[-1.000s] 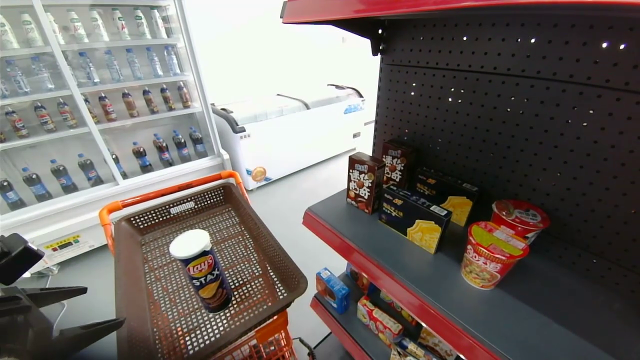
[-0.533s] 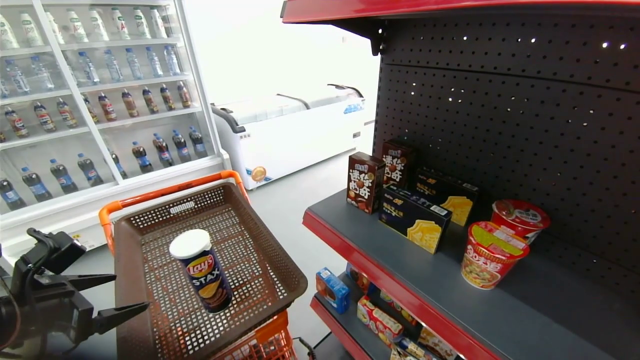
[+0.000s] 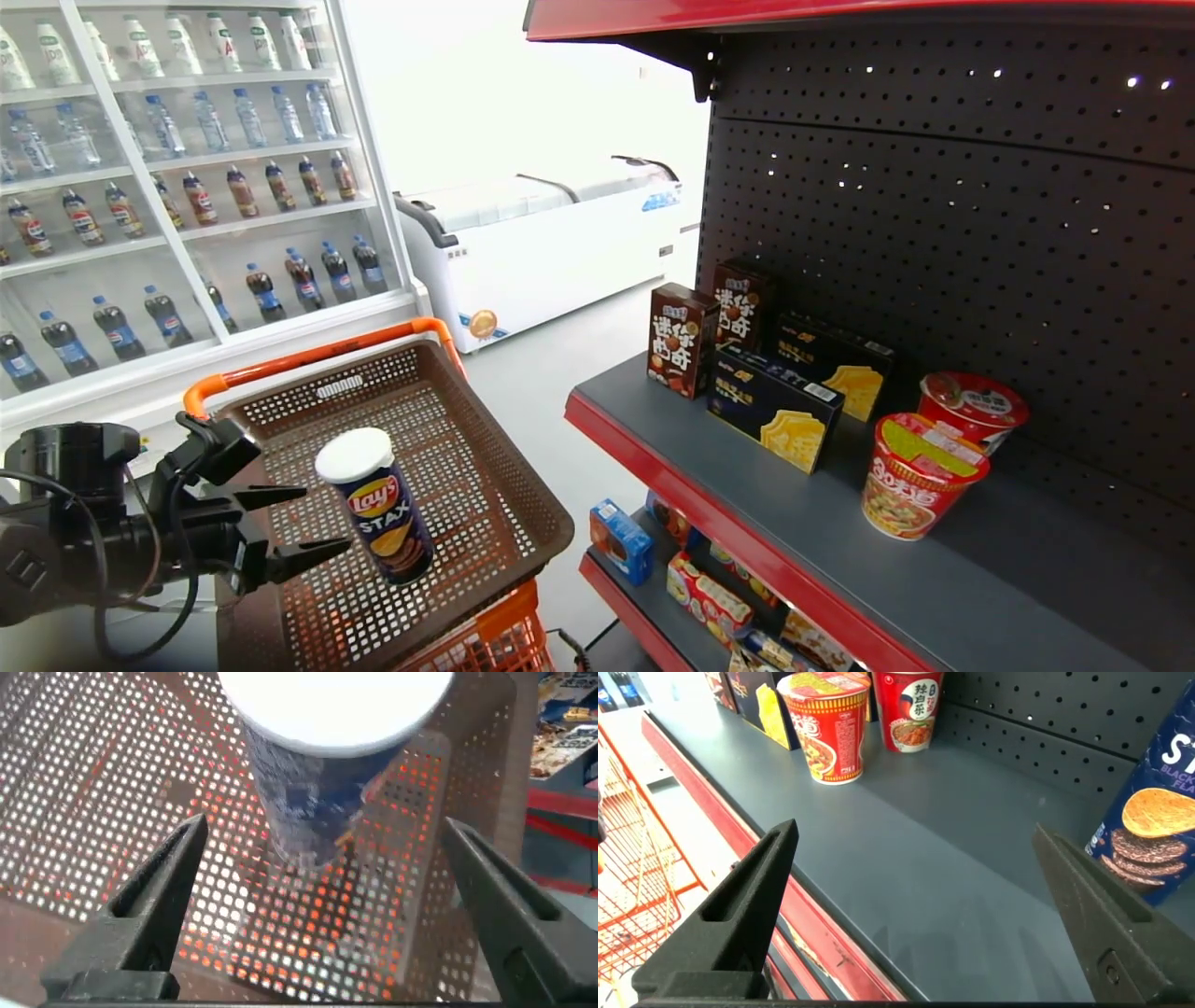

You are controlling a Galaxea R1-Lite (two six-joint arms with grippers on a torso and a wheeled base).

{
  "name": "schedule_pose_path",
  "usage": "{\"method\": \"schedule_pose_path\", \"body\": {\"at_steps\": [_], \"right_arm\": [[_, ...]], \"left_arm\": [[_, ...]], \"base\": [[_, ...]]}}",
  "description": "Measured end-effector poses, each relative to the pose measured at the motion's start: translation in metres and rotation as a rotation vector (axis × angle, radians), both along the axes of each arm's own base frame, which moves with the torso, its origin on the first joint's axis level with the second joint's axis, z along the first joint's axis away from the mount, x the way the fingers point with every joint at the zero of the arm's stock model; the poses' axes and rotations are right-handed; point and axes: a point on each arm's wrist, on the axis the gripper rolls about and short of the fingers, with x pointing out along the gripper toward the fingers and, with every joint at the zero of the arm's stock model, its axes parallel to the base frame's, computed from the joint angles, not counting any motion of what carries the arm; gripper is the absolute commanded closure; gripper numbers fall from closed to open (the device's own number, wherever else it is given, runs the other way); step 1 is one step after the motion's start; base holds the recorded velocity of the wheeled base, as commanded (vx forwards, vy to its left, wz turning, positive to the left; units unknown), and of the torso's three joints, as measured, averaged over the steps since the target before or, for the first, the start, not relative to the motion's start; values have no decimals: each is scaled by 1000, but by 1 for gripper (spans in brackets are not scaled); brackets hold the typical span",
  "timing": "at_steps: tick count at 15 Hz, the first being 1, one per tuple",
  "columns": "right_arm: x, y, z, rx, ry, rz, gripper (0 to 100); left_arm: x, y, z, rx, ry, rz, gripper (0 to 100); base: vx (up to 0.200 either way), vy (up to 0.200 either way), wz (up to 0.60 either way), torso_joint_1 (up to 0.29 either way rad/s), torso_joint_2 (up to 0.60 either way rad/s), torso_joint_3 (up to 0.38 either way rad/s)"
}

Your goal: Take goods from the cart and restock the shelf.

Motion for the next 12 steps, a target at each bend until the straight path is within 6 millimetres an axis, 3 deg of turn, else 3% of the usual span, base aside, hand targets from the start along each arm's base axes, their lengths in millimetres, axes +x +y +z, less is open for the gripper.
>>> {"method": "schedule_pose_path", "body": {"at_steps": [5,12], "right_arm": [[0,0,0,0,0,0,0],[0,0,0,0,0,0,0]], "left_arm": [[37,-14,-20,18,-42,-79,0],[61,-31,-51,24,-82,-147,0]], "base": [[0,0,0,0,0,0],[0,0,0,0,0,0]]}}
